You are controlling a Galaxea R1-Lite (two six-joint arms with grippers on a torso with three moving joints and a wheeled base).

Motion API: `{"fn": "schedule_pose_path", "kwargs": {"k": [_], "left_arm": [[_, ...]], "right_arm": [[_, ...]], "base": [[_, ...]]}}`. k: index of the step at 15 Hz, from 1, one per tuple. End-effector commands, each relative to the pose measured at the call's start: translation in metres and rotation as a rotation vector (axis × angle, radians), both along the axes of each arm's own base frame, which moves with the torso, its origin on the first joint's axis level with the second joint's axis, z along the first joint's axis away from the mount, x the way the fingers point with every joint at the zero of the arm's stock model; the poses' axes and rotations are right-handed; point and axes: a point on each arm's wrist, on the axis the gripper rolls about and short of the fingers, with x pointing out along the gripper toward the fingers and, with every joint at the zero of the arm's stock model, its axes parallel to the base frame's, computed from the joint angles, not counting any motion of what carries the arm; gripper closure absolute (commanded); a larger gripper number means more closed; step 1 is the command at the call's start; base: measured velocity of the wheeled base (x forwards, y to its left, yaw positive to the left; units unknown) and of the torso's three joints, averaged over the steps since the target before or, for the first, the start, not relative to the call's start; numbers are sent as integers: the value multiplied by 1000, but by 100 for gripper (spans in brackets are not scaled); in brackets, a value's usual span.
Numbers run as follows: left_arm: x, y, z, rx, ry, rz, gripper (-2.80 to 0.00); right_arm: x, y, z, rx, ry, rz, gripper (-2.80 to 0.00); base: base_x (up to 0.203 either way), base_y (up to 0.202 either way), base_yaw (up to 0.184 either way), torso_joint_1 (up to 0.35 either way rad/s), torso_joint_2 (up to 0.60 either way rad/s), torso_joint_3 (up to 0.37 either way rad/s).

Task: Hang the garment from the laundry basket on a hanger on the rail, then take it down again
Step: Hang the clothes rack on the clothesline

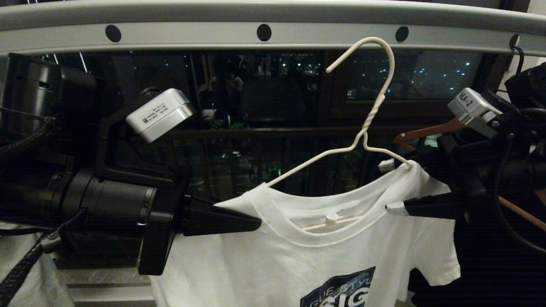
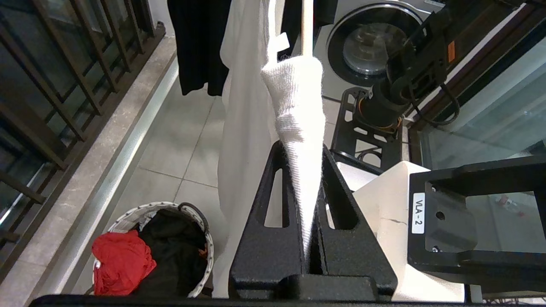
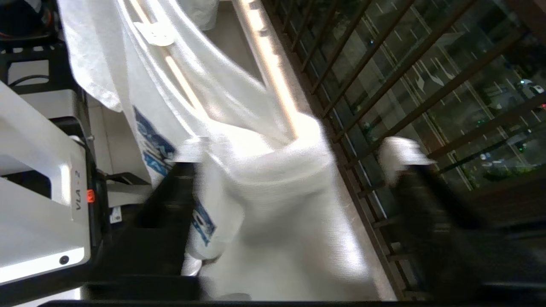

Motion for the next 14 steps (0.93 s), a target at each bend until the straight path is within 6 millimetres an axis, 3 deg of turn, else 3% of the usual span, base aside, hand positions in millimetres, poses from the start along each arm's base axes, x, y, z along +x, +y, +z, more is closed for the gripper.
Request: {"fn": "schedule_pose_path", "kwargs": {"k": [1,14], "left_arm": [[0,0,0,0,0,-3,0],[4,3,3,-6,-9,18,0]], "right_arm": [[-2,1,0,1,-1,11,0],[-4,6,3,5,-10,33,0]], "base": [[0,0,0,0,0,0],[0,0,0,0,0,0]]}}
